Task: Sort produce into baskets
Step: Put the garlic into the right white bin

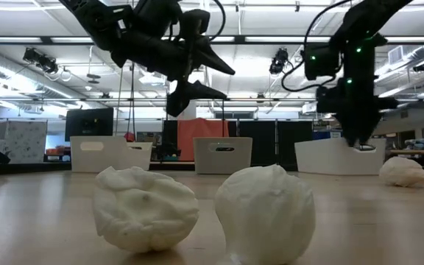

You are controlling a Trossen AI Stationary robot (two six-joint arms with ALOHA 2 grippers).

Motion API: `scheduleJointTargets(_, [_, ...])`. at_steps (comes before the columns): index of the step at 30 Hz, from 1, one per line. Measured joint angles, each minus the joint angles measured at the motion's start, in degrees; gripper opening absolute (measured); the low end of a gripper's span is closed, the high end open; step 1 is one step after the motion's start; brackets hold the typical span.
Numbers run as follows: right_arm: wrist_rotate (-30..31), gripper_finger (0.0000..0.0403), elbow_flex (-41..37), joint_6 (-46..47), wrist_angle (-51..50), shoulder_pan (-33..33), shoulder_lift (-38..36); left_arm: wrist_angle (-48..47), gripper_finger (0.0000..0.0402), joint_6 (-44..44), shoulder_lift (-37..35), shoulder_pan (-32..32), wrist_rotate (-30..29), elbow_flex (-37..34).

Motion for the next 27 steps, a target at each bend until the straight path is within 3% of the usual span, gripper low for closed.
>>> scheduleJointTargets(4, [-0.19, 0.0174, 0.12, -6.68, 11.10, -0.96, 2.22, -0.23, 0.0229, -1.47, 0.00, -1.06, -0.51, 0.00])
scheduleJointTargets(8, [-0.83, 0.0174, 0.60, -8.32, 13.49, -1.37, 2.83, -0.19, 0.0229, -3.98, 0.00, -2.17, -0.89, 0.00])
scheduleJointTargets(16, [-0.51, 0.0174, 2.58, -9.46, 3.80, -0.22, -2.69, 4.44, 0.0229, -6.41, 0.00, -7.16, -3.60, 0.00])
scheduleJointTargets(23, [-13.13, 0.0174, 2.64, -11.53, 3.74, 0.49, -11.31, 7.13, 0.0215, -0.44, 0.00, -12.97, -5.80, 0.02])
scheduleJointTargets(27, [-15.70, 0.0174, 2.64, -11.87, 4.41, 0.49, -14.69, 7.37, 0.0213, 3.69, 0.00, -17.92, -4.69, 0.02])
